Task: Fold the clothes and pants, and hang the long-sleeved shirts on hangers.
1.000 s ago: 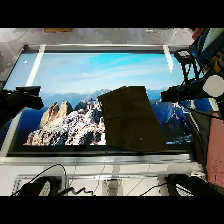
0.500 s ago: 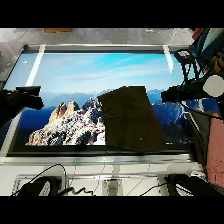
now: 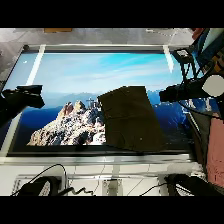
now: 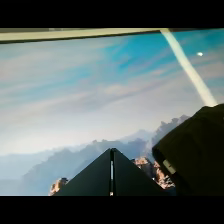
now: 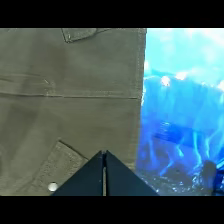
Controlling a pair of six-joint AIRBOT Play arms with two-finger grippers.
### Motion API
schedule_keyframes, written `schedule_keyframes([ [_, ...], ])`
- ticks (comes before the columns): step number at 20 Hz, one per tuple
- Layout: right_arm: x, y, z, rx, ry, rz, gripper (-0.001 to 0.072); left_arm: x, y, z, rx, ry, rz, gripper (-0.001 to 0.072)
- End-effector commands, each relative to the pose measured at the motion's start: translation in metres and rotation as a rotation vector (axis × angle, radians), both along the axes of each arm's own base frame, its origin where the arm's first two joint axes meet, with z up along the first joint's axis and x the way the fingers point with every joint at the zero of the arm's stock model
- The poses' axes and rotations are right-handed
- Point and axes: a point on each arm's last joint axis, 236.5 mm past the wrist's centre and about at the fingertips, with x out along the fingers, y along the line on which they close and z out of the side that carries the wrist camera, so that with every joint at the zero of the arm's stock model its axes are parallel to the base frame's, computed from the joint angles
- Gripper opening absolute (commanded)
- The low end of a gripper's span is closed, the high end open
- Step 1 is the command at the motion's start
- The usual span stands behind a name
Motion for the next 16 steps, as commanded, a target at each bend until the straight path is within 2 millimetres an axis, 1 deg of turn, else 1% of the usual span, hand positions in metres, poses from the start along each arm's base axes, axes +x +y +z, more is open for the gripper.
schedule_keyframes([
  [1,-0.002,-0.034,-0.017,-0.176,0.067,0.074,0.0019,-0.011,-0.025,-0.015,-0.142,0.119,-0.07,0.0031],
  [2,-0.009,-0.051,-0.031,-0.203,0.144,0.067,0.0018,-0.018,-0.033,-0.027,-0.144,0.177,-0.105,0.0031],
  [3,-0.021,-0.069,-0.047,-0.218,0.244,0.052,0.0018,-0.024,-0.039,-0.038,-0.141,0.232,-0.14,0.0031],
  [4,-0.033,-0.083,-0.063,-0.188,0.332,0.03,0.0018,-0.03,-0.044,-0.047,-0.14,0.275,-0.167,0.0031],
  [5,-0.04,-0.087,-0.077,-0.107,0.378,-0.003,0.0018,-0.034,-0.048,-0.055,-0.139,0.313,-0.188,0.0032],
  [6,-0.055,-0.085,-0.09,-0.005,0.444,0.008,0.0018,-0.037,-0.051,-0.063,-0.139,0.35,-0.207,0.004],
  [7,-0.068,-0.081,-0.099,0.086,0.495,0.02,0.0019,-0.043,-0.055,-0.073,-0.141,0.395,-0.229,0.0039],
  [9,-0.081,-0.085,-0.113,0.218,0.541,-0.041,0.002,-0.052,-0.06,-0.095,-0.151,0.48,-0.259,0.004],
  [10,-0.084,-0.088,-0.119,0.251,0.551,-0.069,0.002,-0.054,-0.061,-0.109,-0.157,0.515,-0.262,0.0058],
  [11,-0.086,-0.091,-0.125,0.259,0.559,-0.087,0.002,-0.057,-0.063,-0.126,-0.172,0.563,-0.264,0.0318],
  [12,-0.087,-0.093,-0.129,0.26,0.563,-0.095,0.002,-0.061,-0.066,-0.145,-0.183,0.616,-0.27,0.0632],
  [13,-0.084,-0.095,-0.131,0.25,0.547,-0.102,0.002,-0.069,-0.07,-0.167,-0.196,0.681,-0.278,0.0711],
  [15,-0.068,-0.098,-0.132,0.245,0.483,-0.116,0.002,-0.09,-0.085,-0.208,-0.206,0.813,-0.319,0.071],
  [16,-0.063,-0.1,-0.132,0.241,0.459,-0.122,0.0021,-0.102,-0.094,-0.226,-0.202,0.873,-0.349,0.0709],
])
